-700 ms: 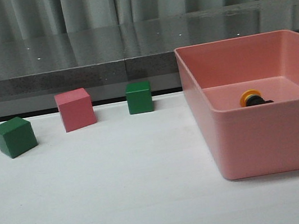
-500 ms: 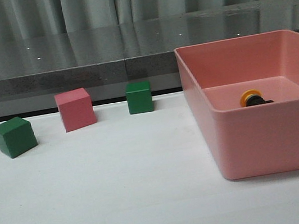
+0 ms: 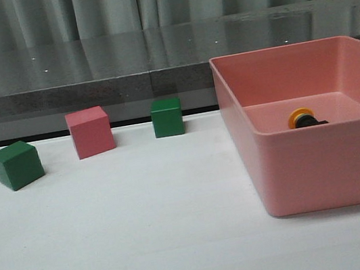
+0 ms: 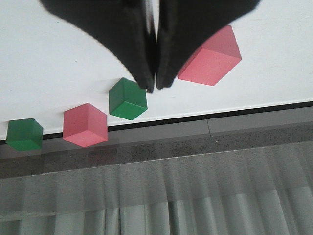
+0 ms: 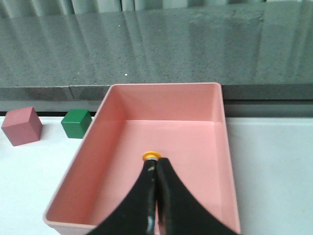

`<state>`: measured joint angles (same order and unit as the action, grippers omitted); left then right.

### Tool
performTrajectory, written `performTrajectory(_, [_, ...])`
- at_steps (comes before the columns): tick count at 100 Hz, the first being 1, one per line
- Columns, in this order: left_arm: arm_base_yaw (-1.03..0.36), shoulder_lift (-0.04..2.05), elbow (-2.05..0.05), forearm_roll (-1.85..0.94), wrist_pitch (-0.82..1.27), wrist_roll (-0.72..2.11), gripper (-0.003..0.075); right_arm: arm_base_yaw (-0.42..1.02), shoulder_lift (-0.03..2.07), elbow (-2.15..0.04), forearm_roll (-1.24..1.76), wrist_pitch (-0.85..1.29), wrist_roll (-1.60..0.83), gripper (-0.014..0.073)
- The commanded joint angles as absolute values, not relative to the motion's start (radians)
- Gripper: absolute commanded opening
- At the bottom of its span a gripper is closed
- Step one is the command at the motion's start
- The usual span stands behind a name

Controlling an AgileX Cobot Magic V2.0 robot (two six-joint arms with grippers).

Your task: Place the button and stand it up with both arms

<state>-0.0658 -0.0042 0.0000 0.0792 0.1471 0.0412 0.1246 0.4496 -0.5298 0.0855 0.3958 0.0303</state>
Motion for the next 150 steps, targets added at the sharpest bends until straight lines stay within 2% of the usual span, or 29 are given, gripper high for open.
performTrajectory(1, [-0.065, -0.032, 0.046, 0.079, 0.074, 0.035, -0.0020, 0.145, 0.596, -0.648, 0.119, 0.315, 0.031, -0.0077])
performTrajectory(28, [-0.065, -0.032, 0.046, 0.079, 0.074, 0.035, -0.0020, 0.213, 1.062, -0.889, 0.119, 0.311, 0.018, -0.0074])
performTrajectory(35, [-0.065, -0.032, 0.046, 0.079, 0.074, 0.035, -0.0020, 0.225, 1.178, -0.942, 0.119, 0.333, 0.018, -0.0042])
performTrajectory(44, [-0.065, -0.032, 0.046, 0.079, 0.074, 0.035, -0.0020, 0.235, 1.319, -1.010, 0.119, 0.373, 0.015, 0.0088])
performTrajectory(61, [-0.065, -0.032, 0.046, 0.079, 0.074, 0.035, -0.0020, 0.243, 1.519, -1.100, 0.117, 0.439, -0.020, 0.0524])
performTrajectory(66, [-0.065, -0.032, 0.046, 0.079, 0.074, 0.035, -0.0020, 0.243, 1.559, -1.113, 0.114, 0.441, -0.023, 0.0598])
performTrajectory(70, [-0.065, -0.032, 0.046, 0.079, 0.074, 0.035, -0.0020, 0.243, 1.586, -1.116, 0.106, 0.434, -0.023, 0.0621])
performTrajectory(135, [-0.065, -0.032, 0.046, 0.079, 0.074, 0.035, -0.0020, 0.214, 1.821, -1.116, 0.047, 0.321, -0.023, 0.0610])
performTrajectory(142, [-0.065, -0.032, 0.046, 0.079, 0.074, 0.035, -0.0020, 0.209, 1.825, -1.116, 0.047, 0.326, -0.023, 0.0535])
performTrajectory(150, [-0.065, -0.032, 0.046, 0.079, 0.074, 0.035, -0.0020, 0.205, 1.825, -1.117, 0.047, 0.342, -0.023, 0.0328])
